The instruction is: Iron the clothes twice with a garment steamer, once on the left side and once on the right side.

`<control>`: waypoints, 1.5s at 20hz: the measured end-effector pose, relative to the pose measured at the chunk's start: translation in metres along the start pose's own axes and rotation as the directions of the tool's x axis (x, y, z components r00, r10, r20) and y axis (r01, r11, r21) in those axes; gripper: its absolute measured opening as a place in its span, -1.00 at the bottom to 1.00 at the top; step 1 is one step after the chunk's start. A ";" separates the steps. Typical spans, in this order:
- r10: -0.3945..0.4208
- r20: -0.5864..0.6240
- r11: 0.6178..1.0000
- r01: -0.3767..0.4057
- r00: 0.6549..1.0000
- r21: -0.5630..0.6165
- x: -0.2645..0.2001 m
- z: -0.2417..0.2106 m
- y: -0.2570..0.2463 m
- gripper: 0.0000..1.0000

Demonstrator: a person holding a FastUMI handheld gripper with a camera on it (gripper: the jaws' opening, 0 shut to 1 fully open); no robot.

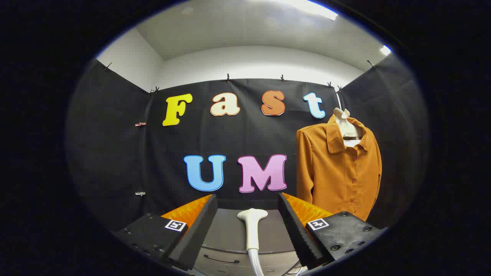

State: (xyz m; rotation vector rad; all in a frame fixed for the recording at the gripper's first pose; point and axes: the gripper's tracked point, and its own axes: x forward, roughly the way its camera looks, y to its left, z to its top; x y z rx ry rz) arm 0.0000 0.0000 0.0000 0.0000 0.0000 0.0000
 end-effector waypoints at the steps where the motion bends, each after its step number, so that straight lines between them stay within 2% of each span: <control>1: -0.006 -0.003 1.000 0.006 1.000 -0.005 0.000 -0.001 -0.001 0.97; 16: -0.046 -0.020 0.999 0.045 0.999 -0.029 -0.005 -0.004 -0.002 0.97; 30: -0.041 -0.072 0.999 0.039 0.997 -0.025 0.021 -0.029 0.005 0.97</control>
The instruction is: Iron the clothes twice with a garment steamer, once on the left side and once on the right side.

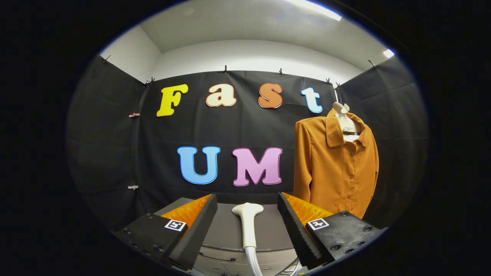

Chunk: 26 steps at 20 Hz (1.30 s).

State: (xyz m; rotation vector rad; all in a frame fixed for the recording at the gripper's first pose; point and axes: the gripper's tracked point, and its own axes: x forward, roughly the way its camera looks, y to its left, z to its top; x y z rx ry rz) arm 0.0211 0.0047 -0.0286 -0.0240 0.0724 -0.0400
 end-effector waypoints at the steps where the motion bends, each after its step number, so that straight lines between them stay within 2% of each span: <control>1: -0.001 -0.009 1.000 0.001 1.000 -0.002 0.005 -0.003 0.000 0.97; 6: -0.001 -0.062 1.000 0.001 0.998 -0.006 0.033 -0.025 0.007 0.97; 13: -0.032 -0.210 0.999 0.028 0.977 -0.022 0.077 -0.078 0.008 0.98; 18: -0.064 -0.338 0.998 0.057 0.939 -0.031 0.101 -0.124 0.001 0.98; 26: -0.096 -0.516 0.995 0.086 0.851 -0.042 0.111 -0.188 -0.011 0.99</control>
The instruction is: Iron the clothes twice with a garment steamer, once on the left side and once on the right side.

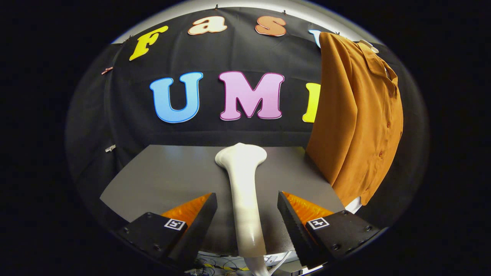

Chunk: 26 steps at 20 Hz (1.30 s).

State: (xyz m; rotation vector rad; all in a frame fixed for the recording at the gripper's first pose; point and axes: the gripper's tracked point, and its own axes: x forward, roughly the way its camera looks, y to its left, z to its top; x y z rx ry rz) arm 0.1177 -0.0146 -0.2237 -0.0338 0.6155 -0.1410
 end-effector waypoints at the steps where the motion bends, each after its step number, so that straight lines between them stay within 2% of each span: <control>1: -0.002 -0.016 1.000 0.002 1.000 0.002 0.003 -0.004 -0.002 0.96; 4: -0.019 -0.062 1.000 0.018 0.998 -0.006 0.011 -0.017 -0.004 0.85; 6: -0.016 -0.090 1.000 0.016 0.996 -0.010 0.015 -0.022 -0.003 0.60; 7: -0.016 -0.094 1.000 0.015 0.995 -0.005 0.015 -0.022 -0.004 0.57; 10: -0.013 -0.087 0.999 0.010 0.996 -0.034 0.018 -0.020 -0.003 -0.07; 11: -0.019 -0.083 0.999 0.015 0.996 -0.049 0.020 -0.019 -0.003 -0.07; 12: -0.012 -0.085 0.999 0.008 0.996 -0.050 0.018 -0.020 -0.003 -0.20; 16: 0.026 -0.049 1.000 -0.027 0.998 -0.012 0.009 -0.012 -0.003 -0.20; 18: 0.026 -0.005 1.000 -0.026 1.000 0.005 -0.006 -0.002 -0.005 -0.38; 26: 0.046 0.120 0.998 -0.051 0.992 0.038 -0.063 0.017 -0.009 -0.39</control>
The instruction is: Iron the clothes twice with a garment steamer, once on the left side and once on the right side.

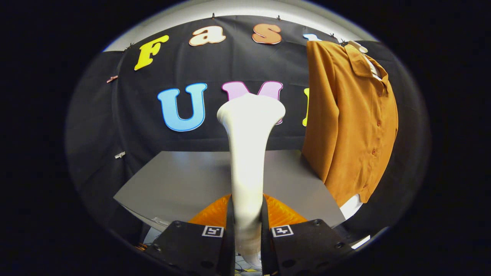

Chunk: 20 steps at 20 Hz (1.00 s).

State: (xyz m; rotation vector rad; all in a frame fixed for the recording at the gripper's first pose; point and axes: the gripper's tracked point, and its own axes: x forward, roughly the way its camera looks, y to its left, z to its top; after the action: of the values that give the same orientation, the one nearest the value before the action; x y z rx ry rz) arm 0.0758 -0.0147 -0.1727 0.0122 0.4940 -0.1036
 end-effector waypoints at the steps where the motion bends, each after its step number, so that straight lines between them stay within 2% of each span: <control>1: -0.002 0.023 1.000 0.002 1.000 0.009 -0.010 0.006 -0.001 -0.40; 6: -0.069 0.129 0.998 0.067 0.989 0.020 -0.055 0.032 -0.026 -0.40; 12: -0.213 0.194 0.976 0.199 0.958 0.090 -0.102 0.045 -0.095 -0.40; 14: -0.248 0.200 0.967 0.230 0.948 0.112 -0.106 0.049 -0.121 -0.40; 20: -0.248 0.224 0.968 0.232 0.942 0.097 -0.090 0.064 -0.185 -0.40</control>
State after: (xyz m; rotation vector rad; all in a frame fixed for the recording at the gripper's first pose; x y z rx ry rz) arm 0.0083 -0.1920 -0.0711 0.0071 0.2530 -0.3583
